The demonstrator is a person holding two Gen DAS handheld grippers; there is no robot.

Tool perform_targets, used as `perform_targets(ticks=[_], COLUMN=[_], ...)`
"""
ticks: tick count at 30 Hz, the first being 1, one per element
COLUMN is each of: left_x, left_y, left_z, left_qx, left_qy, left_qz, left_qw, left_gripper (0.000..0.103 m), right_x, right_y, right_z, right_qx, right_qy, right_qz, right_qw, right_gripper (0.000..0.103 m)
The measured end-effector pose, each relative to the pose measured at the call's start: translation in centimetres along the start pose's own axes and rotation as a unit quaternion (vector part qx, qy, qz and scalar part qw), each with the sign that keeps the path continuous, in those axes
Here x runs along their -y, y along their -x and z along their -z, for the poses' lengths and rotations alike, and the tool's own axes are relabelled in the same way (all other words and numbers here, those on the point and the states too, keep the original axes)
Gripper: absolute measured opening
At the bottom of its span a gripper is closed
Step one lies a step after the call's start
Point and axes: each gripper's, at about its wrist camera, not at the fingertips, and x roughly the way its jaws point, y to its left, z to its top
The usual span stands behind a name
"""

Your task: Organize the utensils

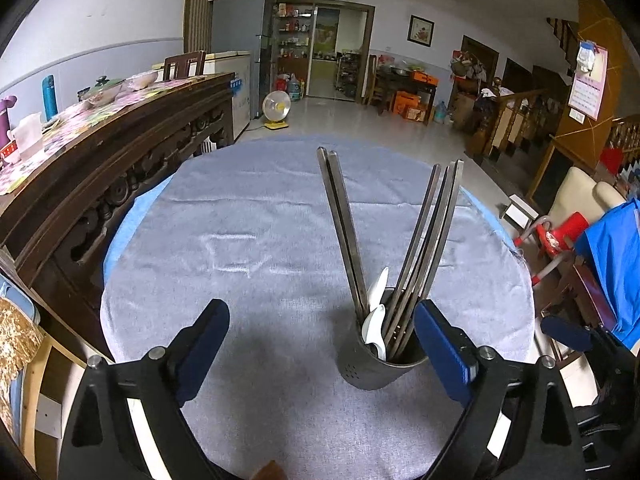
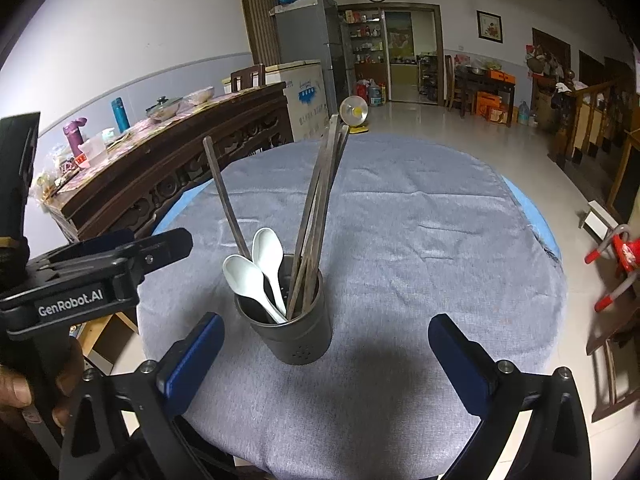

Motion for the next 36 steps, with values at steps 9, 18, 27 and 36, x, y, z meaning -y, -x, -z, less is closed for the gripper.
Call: perform_targets(ticks=[9, 18, 27, 36], left_x=[0.05, 0.24, 0.25, 0.53], left_y=[-0.15, -0.2, -0.27, -0.08], left_z=[-0.01, 0.14, 0.1, 0.12], left_qx=[-0.001, -0.004, -0.004, -0.001], left_qy=[0.0, -0.003, -0.004, -0.007], left_qz=[-0.001, -0.002, -0.002, 0.002], left_qw=[1.0, 1.0, 1.0, 1.0], left_gripper=[0.094, 0.094, 0.094, 0.094], right_x=[-0.17, 0.36, 0.28, 0.2], right_y=[-0.1, -0.13, -0.25, -0.06], right_z=[-0.07, -0.18, -0.11, -0.3], right_qx=[0.001, 0.003, 0.001, 0.006], right_qy=[0.001, -0.017, -0.015, -0.018], right_qz=[0.004, 0.014, 0.016, 0.017], right_qw=[1.0, 1.0, 1.0, 1.0], right_gripper=[0.103, 0.103, 0.103, 0.103])
